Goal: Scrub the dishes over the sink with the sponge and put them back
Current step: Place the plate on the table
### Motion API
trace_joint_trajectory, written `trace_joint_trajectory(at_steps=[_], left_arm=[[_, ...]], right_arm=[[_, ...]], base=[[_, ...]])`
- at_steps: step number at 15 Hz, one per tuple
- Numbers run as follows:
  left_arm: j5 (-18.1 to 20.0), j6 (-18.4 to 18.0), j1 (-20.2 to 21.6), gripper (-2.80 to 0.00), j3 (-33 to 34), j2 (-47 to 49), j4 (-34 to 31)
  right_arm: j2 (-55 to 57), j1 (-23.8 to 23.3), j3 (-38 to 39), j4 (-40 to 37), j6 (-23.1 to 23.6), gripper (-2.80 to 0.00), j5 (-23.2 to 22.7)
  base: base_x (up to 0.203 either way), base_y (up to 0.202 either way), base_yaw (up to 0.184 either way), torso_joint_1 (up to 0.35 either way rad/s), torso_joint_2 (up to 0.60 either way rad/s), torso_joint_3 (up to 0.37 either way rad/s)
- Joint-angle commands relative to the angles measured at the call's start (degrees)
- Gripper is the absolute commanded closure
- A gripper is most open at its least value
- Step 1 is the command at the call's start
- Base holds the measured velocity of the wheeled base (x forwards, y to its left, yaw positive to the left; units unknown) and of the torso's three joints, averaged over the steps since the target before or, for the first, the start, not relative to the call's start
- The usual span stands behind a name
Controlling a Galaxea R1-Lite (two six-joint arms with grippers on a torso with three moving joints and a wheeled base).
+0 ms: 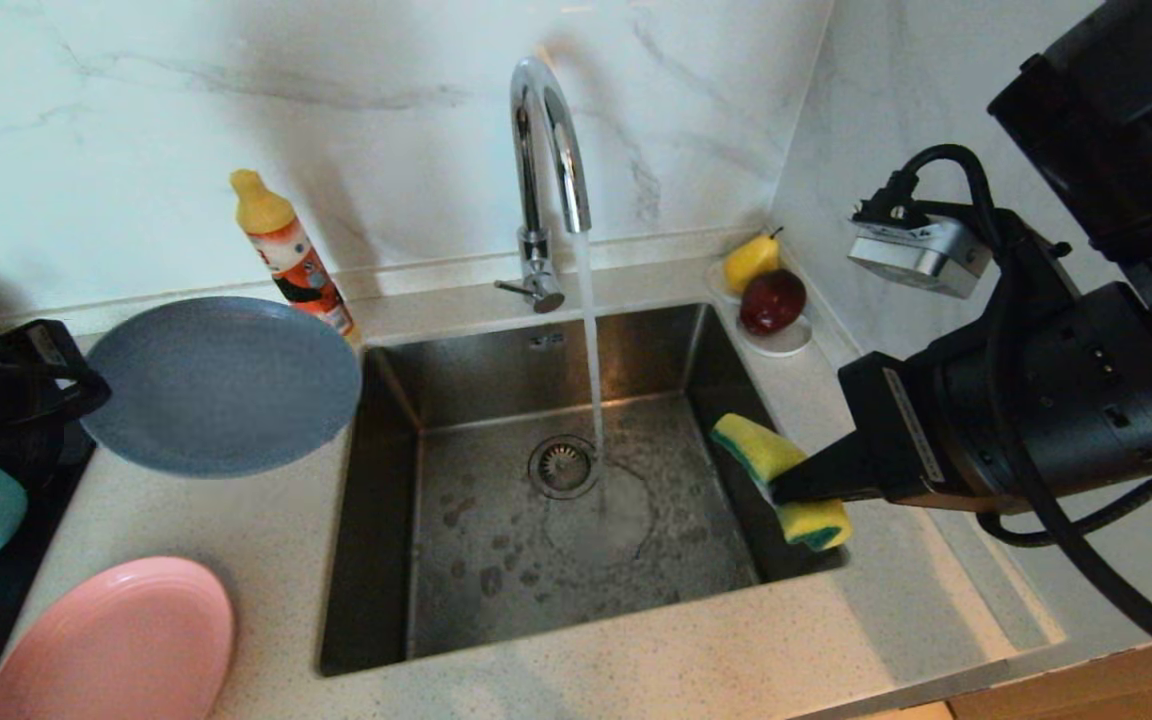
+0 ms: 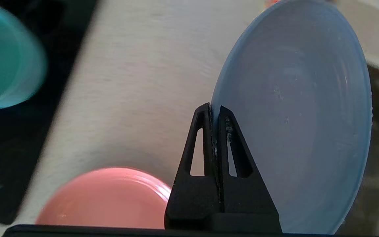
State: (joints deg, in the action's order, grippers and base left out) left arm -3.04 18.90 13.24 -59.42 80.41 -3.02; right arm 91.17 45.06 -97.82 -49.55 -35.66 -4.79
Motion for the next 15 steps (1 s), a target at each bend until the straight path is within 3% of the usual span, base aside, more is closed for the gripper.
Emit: trace_joint_trajectory(at_steps=[1,6,12,15], left_arm=[[1.0,1.2,5.4,0.00,-0.4,3.1,0.1],[4.5,1.9,12.7,0.00,-0.6,8.5,0.9],[5.9,2.8,16.6,0.00,-0.7,14.7,5.8],[7.5,5.5,17.2,0.00,-1.7,17.4,6.9]], right_arm=[[0.4,0.1,-0.1,-0.2,-0.2,0.00,0.0],[1.0,0.1,-0.3,-0.2,-0.2,0.00,0.0],[0.7,0.1,-0.1,-0.2,0.0,0.00,-0.1],[-0.1,0.1,-0.1,-0.2,0.0,0.00,-0.1]], base=[[0.000,0.000,0.000,0.000,0.00,0.000],[0.000,0.000,0.000,0.000,0.00,0.000],[0.000,0.000,0.000,0.000,0.00,0.000],[0.000,0.000,0.000,0.000,0.00,0.000]])
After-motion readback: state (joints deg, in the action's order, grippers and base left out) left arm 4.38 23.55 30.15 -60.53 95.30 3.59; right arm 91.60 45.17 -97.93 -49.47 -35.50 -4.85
